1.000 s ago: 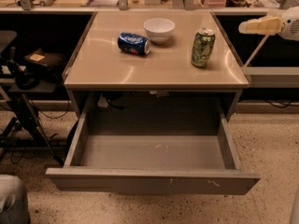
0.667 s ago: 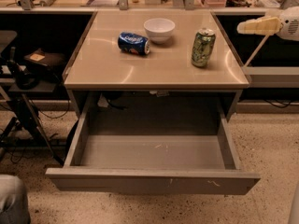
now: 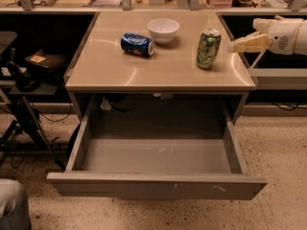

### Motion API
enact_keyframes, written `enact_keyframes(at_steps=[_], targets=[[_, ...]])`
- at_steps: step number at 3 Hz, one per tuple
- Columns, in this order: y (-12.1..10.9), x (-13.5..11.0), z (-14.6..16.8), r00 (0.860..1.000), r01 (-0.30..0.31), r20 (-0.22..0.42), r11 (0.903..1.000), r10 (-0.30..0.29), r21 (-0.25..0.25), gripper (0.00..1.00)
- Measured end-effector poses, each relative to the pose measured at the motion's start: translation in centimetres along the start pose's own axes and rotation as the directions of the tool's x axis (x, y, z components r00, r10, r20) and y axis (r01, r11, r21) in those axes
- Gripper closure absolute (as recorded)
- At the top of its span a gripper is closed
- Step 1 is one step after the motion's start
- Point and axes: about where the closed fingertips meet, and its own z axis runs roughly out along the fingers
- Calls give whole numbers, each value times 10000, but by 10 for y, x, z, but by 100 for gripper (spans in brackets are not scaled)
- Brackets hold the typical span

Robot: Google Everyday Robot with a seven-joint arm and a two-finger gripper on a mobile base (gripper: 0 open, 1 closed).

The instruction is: Place green can into top drawer

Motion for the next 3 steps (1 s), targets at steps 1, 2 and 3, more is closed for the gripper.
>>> enact_keyframes(at_steps=[1,2,3], targets=[[15,18,18,9997,-174,-185,9989,166,-437,0],[16,16,19,9968,547,-576,9983,-556,-178,0],[25,21,44,9818,1470,-1195,9890,-1475,-134,0]])
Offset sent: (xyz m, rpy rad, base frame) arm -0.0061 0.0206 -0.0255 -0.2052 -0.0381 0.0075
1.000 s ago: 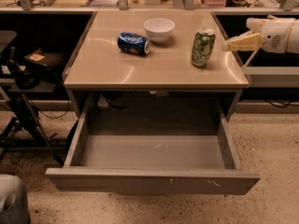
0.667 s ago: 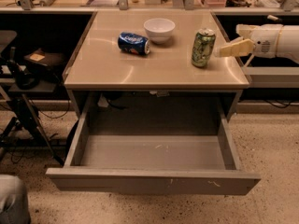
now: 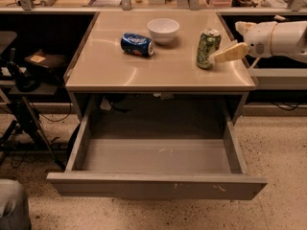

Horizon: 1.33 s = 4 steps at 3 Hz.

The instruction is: Place green can into top drawer

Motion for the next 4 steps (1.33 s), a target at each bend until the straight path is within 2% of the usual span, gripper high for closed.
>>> enact_keyframes(at_steps=[1,2,3,4], targets=[[11,-7,42,9976,652,-232,9976,-658,-225,0],[6,-2,48,9989,410,-210,9989,-415,-237,0],[6,-2,48,9989,408,-210,9989,-413,-238,0],[6,-2,48,9989,408,-210,9989,-413,-238,14]])
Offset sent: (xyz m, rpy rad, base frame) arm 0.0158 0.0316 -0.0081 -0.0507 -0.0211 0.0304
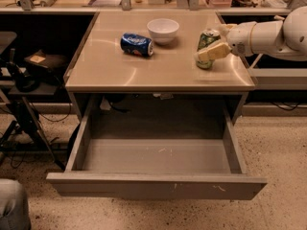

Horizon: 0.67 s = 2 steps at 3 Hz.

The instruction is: Place green can into top drawer

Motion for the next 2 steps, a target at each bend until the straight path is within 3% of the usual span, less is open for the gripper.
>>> enact_keyframes(at_steps=[2], targets=[[0,0,0,10000,0,0,10000,0,-1,57]])
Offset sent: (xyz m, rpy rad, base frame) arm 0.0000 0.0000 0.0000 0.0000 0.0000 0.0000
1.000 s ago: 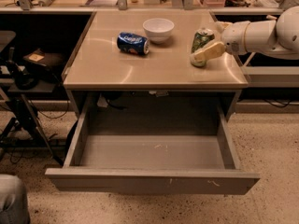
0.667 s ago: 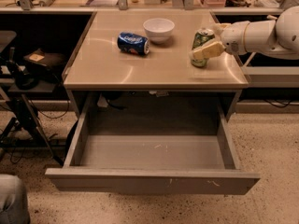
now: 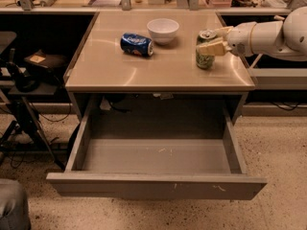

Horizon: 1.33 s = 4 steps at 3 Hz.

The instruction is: Place green can into top drawer

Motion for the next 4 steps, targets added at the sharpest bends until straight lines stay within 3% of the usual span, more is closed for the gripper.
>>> enact_keyframes(at_steps=[2,3,4], targets=[[0,0,0,10000,0,0,10000,0,0,100],[15,2,-26,9999,-73,130,9998,70,205,100],[51,-74,-94,9865,766,1328,9868,-958,1428,100]])
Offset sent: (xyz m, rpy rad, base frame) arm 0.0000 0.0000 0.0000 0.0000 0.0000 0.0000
